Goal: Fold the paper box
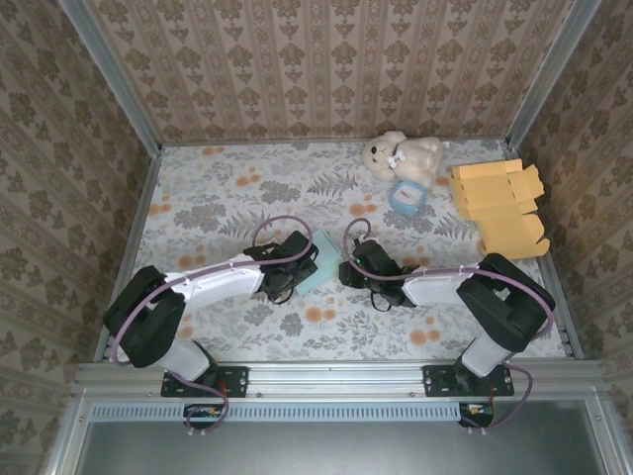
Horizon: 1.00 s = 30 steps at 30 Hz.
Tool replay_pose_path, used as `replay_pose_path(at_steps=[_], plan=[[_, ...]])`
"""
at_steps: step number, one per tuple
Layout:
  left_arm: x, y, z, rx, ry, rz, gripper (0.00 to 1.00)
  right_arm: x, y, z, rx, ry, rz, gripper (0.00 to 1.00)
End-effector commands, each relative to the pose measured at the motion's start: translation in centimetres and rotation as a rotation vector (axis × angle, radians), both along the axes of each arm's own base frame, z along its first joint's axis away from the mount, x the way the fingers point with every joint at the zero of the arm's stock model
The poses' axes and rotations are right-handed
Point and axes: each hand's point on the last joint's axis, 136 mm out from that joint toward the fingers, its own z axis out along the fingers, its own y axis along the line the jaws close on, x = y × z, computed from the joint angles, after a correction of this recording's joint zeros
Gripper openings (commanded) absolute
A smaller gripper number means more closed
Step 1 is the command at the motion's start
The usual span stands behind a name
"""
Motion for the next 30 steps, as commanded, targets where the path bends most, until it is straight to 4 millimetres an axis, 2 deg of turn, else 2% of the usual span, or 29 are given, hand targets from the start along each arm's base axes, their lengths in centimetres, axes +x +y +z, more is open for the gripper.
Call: replay_pose_path(at_steps=[1, 4, 6, 7, 9, 11, 14, 17, 21, 30], plan=[[0.4, 1.6, 3.1, 0.078, -0.101, -0.051, 0.85, -0.8, -0.8, 0.9, 0.036, 0.039, -0.058, 0.45], [2.1, 2.0, 6.1, 0.13, -0.25, -0.13, 0.86, -1.0, -1.0, 1.5, 0.077, 0.082, -0.119, 0.39], [3.9, 1.8, 7.8, 0.192, -0.368, -0.234, 0.88, -1.0, -0.7, 2.1, 0.111, 0.088, -0.131, 0.25], [5.0, 1.8, 8.2, 0.209, -0.406, -0.277, 0.89, -1.0, -0.6, 2.3, 0.13, 0.09, -0.142, 0.17], [6.8, 1.8, 7.7, 0.19, -0.43, -0.354, 0.88, -0.9, -0.4, 2.6, 0.154, 0.093, -0.154, 0.06], [8.8, 0.7, 7.3, 0.067, -0.468, -0.444, 0.89, -0.7, -0.1, 2.7, 0.175, 0.1, -0.16, 0.0], [10.8, -0.7, 7.0, -0.035, -0.499, -0.541, 0.89, -0.5, 0.6, 2.6, 0.196, 0.114, -0.158, 0.0], [11.9, -2.0, 6.8, -0.045, -0.518, -0.615, 0.9, 0.0, 1.3, 2.1, 0.211, 0.132, -0.154, 0.0], [12.4, -3.1, 6.1, -0.074, -0.527, -0.645, 0.9, 0.8, 1.9, 1.0, 0.229, 0.161, -0.154, 0.0], [12.8, -3.6, 2.1, -0.069, -0.461, -0.667, 0.89, 1.8, 1.4, -1.0, 0.203, 0.174, -0.174, 0.0]])
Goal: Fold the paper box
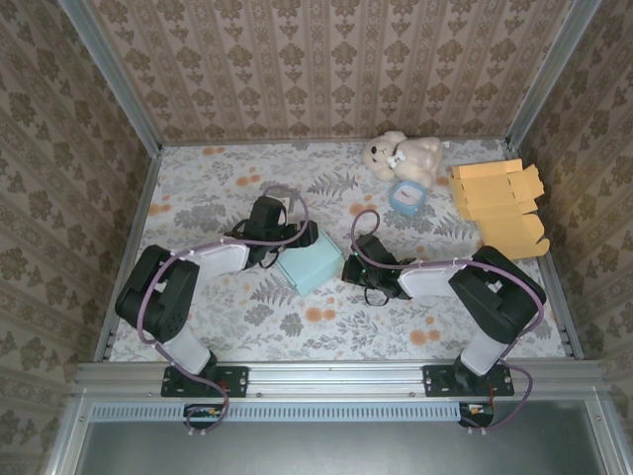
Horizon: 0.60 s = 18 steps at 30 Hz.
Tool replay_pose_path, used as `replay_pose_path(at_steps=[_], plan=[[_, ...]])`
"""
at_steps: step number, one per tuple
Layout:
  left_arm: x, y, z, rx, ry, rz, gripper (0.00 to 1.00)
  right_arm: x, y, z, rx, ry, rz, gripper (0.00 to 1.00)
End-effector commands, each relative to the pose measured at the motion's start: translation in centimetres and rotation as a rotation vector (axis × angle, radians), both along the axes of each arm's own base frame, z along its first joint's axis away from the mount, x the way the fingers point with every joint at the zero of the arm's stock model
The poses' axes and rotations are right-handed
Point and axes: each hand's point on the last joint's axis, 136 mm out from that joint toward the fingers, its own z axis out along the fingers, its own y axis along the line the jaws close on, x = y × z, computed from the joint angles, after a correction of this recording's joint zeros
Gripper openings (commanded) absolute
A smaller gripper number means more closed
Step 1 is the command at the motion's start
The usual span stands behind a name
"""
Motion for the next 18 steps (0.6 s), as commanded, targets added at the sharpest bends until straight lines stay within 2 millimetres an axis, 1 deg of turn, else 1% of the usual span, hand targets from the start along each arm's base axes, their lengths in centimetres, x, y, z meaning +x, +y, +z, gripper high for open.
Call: replay_pose_path(at_steps=[1, 4, 9, 15, 18], plan=[[0.7, -1.0, -0.3, -0.002, -0.025, -0.043, 0.89, 1.0, 0.1, -0.2, 0.009, -0.003, -0.014, 0.0], [0.6, -1.3, -1.4, -0.006, -0.005, -0.057, 0.88, 1.2, -0.4, -0.8, 0.001, 0.003, -0.03, 0.0], [-0.7, -3.0, -1.9, -0.063, 0.017, -0.121, 0.85, 1.7, -0.9, -1.6, -0.003, 0.017, -0.039, 0.0], [-3.5, -5.5, -2.5, -0.091, 0.03, -0.212, 0.82, 2.5, -1.4, -2.6, 0.014, 0.038, -0.038, 0.0], [-5.3, -7.2, -3.0, -0.113, 0.049, -0.267, 0.81, 3.0, -1.3, -3.1, 0.017, 0.047, -0.017, 0.0]])
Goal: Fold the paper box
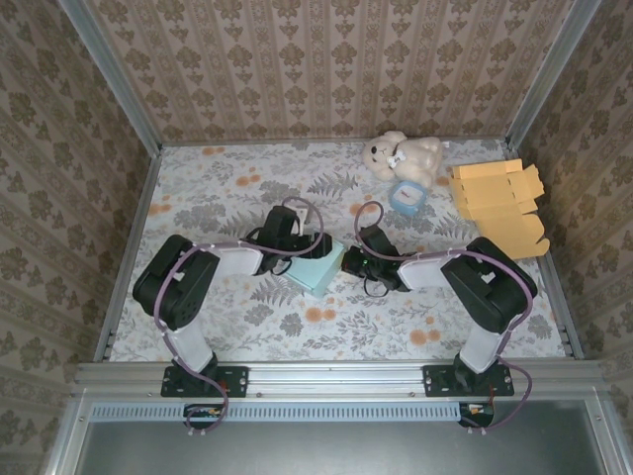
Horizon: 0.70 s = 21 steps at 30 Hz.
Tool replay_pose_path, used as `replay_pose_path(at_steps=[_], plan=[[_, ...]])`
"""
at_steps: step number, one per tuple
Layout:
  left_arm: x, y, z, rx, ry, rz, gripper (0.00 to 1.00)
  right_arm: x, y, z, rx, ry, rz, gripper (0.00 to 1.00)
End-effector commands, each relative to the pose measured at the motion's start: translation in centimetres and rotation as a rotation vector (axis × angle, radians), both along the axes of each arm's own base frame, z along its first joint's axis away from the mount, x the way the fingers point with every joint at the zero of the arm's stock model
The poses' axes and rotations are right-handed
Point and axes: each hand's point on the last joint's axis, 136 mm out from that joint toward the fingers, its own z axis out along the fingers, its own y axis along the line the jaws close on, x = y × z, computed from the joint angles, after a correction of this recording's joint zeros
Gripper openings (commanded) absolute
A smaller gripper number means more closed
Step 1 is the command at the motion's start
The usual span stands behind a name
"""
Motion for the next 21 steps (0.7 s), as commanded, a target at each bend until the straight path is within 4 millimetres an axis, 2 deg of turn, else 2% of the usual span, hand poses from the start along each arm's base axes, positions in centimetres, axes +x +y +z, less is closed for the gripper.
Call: replay_pose_path(at_steps=[1, 6, 9, 11, 16, 21], plan=[[-3.2, -3.1, -0.6, -0.068, 0.043, -0.125, 0.81, 0.5, -1.2, -3.0, -0.076, 0.046, 0.004, 0.0], [-5.5, -5.6, -0.3, -0.157, 0.074, -0.204, 0.79, 1.1, -0.4, -3.3, -0.064, 0.029, 0.051, 0.0], [-5.7, -5.9, 0.5, -0.19, 0.08, -0.207, 0.77, 1.1, 0.1, -2.9, -0.035, 0.021, 0.069, 0.0], [-4.9, -5.0, 0.3, -0.156, 0.076, -0.146, 0.77, 0.9, -0.1, -2.5, -0.027, 0.018, 0.069, 0.0], [-2.5, -0.8, -1.4, -0.027, 0.085, 0.035, 0.77, -0.3, -2.8, -2.0, -0.054, 0.036, 0.018, 0.0], [-2.0, 0.4, -2.1, -0.005, 0.09, 0.076, 0.77, -0.9, -5.4, -2.5, -0.074, 0.066, -0.027, 0.0]])
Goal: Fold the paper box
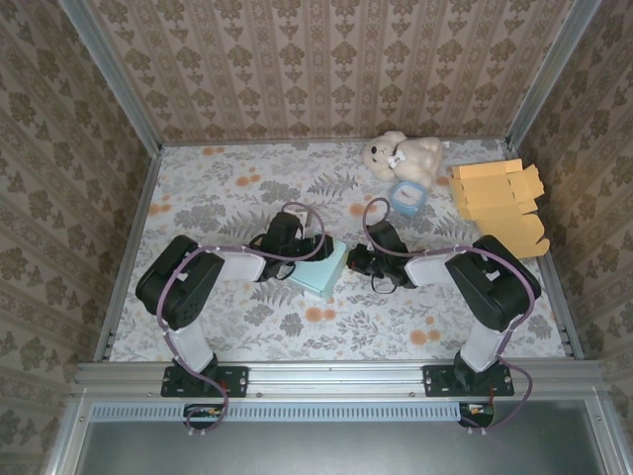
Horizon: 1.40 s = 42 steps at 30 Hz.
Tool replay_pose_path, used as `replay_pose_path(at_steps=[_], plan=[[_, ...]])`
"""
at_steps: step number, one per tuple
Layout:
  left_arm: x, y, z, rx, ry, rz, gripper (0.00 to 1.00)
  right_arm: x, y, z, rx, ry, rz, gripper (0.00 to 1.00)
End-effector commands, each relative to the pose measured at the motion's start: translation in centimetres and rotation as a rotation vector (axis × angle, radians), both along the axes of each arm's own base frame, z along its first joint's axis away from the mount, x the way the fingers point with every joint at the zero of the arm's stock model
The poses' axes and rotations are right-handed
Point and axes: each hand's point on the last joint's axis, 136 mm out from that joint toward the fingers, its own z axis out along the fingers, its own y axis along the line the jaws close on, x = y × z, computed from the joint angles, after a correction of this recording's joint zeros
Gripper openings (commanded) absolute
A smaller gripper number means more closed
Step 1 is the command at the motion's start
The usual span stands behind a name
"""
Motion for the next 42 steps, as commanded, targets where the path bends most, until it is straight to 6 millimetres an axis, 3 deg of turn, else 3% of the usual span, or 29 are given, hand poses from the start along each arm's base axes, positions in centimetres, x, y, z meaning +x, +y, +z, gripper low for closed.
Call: replay_pose_path(at_steps=[1, 8, 15, 27, 29, 35, 38, 42], plan=[[-1.8, 0.5, -1.6, 0.023, 0.083, -0.007, 0.77, -1.1, -4.1, -2.5, -0.104, 0.064, -0.073, 0.0], [-1.9, 0.3, -1.6, 0.019, 0.083, -0.017, 0.77, -0.3, -4.1, -2.5, -0.084, 0.092, -0.057, 0.0], [-2.0, -0.3, -1.4, -0.011, 0.087, -0.033, 0.76, 0.1, -2.4, -3.2, -0.018, 0.123, -0.019, 0.0], [-4.1, -5.2, -0.6, -0.089, 0.106, -0.124, 0.75, -0.1, -0.4, -4.1, 0.029, 0.128, -0.014, 0.0], [-3.7, -4.9, -0.8, -0.075, 0.11, -0.096, 0.73, 0.0, -1.3, -3.9, 0.002, 0.108, -0.044, 0.0], [-2.0, -0.9, -2.7, -0.027, 0.137, 0.046, 0.72, -0.9, -4.8, -2.5, -0.125, 0.069, -0.078, 0.0], [-1.4, 0.6, -3.5, -0.009, 0.141, 0.096, 0.72, -1.6, -5.4, -2.0, -0.147, 0.068, -0.062, 0.0], [-1.3, 0.9, -3.9, -0.014, 0.148, 0.105, 0.72, -2.4, -4.5, -1.6, -0.106, 0.079, -0.013, 0.0]])
